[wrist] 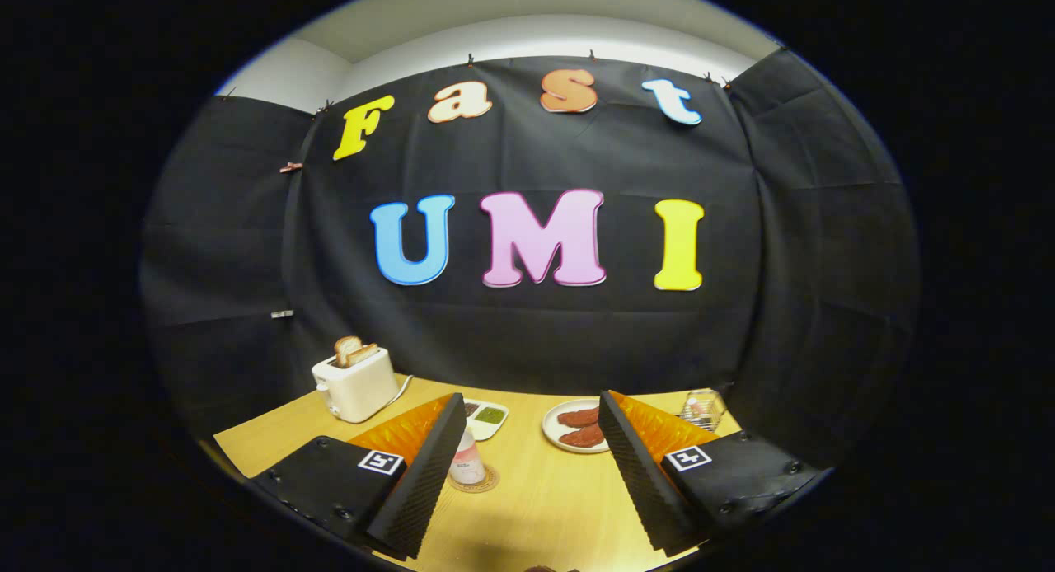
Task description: Take the bottle from table, then pour the juice into the cup, finally place the bottle on the coaster
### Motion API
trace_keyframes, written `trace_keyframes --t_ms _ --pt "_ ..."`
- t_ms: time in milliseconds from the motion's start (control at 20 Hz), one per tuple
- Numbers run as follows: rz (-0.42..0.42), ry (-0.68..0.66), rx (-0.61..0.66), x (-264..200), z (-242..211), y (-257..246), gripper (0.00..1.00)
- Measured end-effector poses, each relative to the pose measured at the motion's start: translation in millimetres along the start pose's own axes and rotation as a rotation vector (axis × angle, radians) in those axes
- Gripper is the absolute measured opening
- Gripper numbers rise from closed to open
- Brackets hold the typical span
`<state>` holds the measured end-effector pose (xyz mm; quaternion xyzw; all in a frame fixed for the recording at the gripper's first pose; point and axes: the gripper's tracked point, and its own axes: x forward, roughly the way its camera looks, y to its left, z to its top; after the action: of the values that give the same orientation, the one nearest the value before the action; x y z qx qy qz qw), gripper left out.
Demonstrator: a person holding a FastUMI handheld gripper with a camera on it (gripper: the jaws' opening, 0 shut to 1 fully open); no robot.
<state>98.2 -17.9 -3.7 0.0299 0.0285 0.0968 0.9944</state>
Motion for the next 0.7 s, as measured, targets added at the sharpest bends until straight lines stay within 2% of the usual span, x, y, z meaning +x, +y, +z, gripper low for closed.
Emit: trace_keyframes --t_ms 150,300,700 --pt "-0.076 -0.022 0.009 -43.7 16.1 -16.5 0.99" --pt "-0.132 -0.018 -0.013 -83.0 11.0 -23.0 0.99" --pt "-0.153 0.023 -0.111 -140.2 1.6 -7.1 0.98"
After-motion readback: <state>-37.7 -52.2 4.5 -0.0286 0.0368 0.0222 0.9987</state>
